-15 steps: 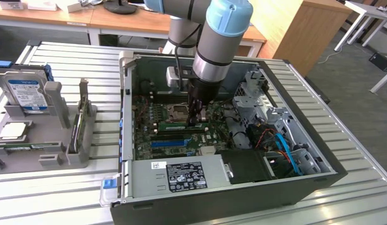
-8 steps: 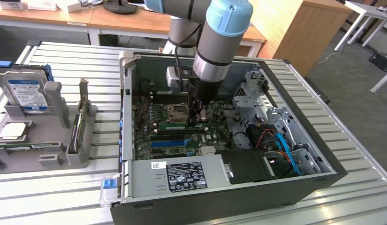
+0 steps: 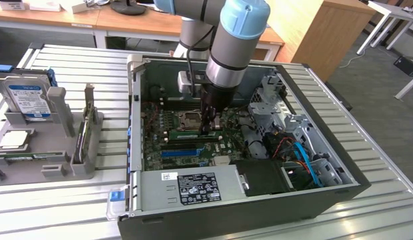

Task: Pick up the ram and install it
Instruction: 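Insert the ram into the slot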

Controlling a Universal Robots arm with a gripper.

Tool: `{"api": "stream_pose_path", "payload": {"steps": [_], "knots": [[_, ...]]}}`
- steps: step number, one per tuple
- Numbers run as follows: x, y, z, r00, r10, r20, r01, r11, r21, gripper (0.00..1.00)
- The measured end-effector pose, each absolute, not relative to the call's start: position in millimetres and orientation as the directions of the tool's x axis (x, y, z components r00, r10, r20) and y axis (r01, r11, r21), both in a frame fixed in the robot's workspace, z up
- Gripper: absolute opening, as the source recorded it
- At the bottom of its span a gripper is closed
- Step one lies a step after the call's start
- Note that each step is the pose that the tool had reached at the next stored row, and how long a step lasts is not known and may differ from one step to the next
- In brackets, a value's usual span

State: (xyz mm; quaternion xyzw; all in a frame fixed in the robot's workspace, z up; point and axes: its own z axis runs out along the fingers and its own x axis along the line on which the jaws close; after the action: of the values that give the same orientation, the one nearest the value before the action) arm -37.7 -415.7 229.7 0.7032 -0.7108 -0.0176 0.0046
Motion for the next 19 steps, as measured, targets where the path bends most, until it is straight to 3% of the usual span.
{"api": "stream_pose_path", "payload": {"steps": [19], "knots": [[-38.0,-415.7,228.1,-0.011,-1.000,-0.018,-0.999,0.011,0.031,0.12]]}}
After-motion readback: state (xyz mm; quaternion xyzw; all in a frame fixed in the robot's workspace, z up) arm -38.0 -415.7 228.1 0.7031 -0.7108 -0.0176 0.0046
